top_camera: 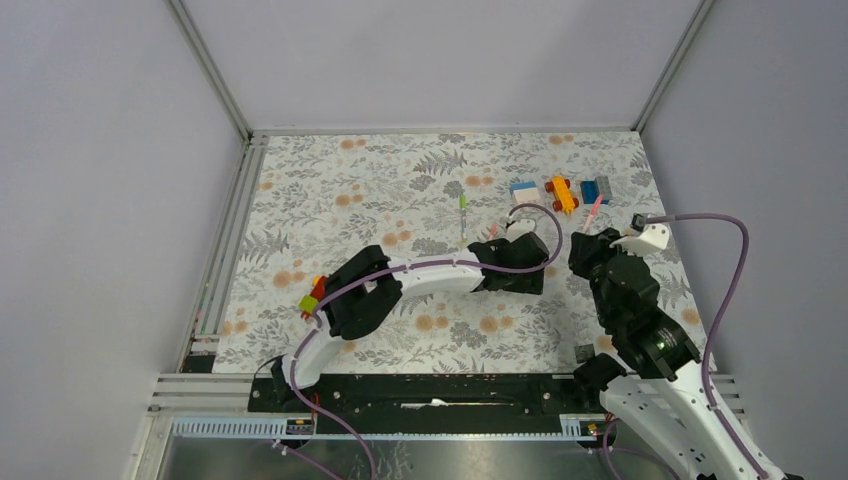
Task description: Insert the pens into the pen caps
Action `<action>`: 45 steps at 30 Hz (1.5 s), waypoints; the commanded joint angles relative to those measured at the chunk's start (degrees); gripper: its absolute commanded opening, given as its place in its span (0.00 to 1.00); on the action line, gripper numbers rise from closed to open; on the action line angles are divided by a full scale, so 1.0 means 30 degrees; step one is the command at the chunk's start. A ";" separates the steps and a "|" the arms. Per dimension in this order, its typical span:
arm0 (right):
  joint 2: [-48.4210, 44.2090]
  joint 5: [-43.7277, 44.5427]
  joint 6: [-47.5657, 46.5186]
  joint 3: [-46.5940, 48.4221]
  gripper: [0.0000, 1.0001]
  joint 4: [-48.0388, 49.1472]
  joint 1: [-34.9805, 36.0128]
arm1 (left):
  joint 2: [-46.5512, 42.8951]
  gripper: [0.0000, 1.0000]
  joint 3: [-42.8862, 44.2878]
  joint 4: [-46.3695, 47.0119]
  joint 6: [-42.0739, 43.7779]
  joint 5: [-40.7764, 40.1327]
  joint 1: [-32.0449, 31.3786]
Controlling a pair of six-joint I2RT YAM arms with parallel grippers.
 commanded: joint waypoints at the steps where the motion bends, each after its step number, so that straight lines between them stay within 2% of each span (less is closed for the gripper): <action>1: -0.0596 0.0983 -0.0745 0.0902 0.00 -0.0163 -0.0061 | 0.0846 0.64 0.1565 -0.0264 -0.0304 -0.0809 0.0029; 9: -0.1032 0.0501 -0.0852 0.0712 0.00 -0.0172 -0.0058 | 0.1331 0.64 0.1782 0.2509 -0.1134 0.0403 0.0036; 15: -0.1422 0.0457 -0.1062 0.0649 0.00 -0.0192 -0.0068 | 0.1142 0.62 0.1982 0.2242 -0.1884 -0.0126 0.0036; 22: -0.1620 0.0248 -0.0958 0.0565 0.00 -0.0184 -0.0067 | 0.0979 0.62 0.1555 0.4532 -0.2116 0.0072 0.0065; 30: -0.1944 0.0413 -0.0858 0.0665 0.00 -0.0607 -0.0070 | 0.2132 0.62 0.2883 0.4839 -0.2444 -0.0524 0.0275; 45: -0.2389 0.0452 -0.0931 0.0565 0.00 -0.0985 -0.0070 | 0.3099 0.61 0.1596 0.5532 -0.3325 0.0310 0.0928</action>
